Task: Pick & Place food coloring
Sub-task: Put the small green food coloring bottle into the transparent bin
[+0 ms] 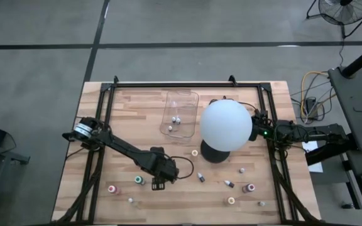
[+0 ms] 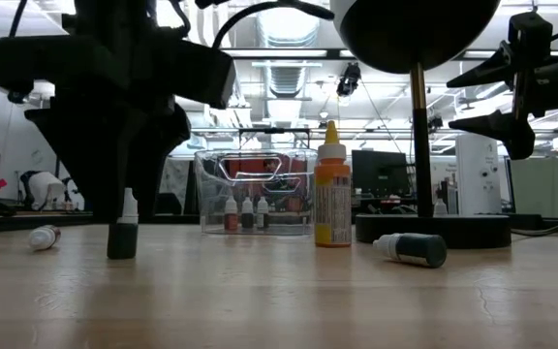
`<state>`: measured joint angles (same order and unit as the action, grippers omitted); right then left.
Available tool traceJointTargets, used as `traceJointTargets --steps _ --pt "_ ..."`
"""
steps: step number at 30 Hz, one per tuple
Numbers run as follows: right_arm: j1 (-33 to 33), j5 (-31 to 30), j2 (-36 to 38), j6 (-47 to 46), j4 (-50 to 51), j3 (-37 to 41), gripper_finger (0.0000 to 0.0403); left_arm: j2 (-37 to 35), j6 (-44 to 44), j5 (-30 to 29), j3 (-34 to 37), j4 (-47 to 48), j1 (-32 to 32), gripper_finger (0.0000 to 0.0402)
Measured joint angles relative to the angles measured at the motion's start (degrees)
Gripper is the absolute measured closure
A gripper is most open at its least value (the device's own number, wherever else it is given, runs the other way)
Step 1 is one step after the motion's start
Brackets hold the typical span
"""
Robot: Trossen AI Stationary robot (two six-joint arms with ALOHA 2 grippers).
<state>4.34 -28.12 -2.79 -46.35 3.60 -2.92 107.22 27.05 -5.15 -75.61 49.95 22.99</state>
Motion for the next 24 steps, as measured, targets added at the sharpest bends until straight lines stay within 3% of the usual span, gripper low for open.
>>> traceJointTargets --steps 9,24 --pt "0.0 0.0 0.0 0.0 0.0 0.0 0.0101 0.0 -0.3 -0.1 0.0 -0.3 0.0 0.0147" --pt "0.0 0.0 0.0 0.0 0.0 0.0 0.0101 0.0 0.4 -0.1 0.7 -0.2 0.0 0.029"
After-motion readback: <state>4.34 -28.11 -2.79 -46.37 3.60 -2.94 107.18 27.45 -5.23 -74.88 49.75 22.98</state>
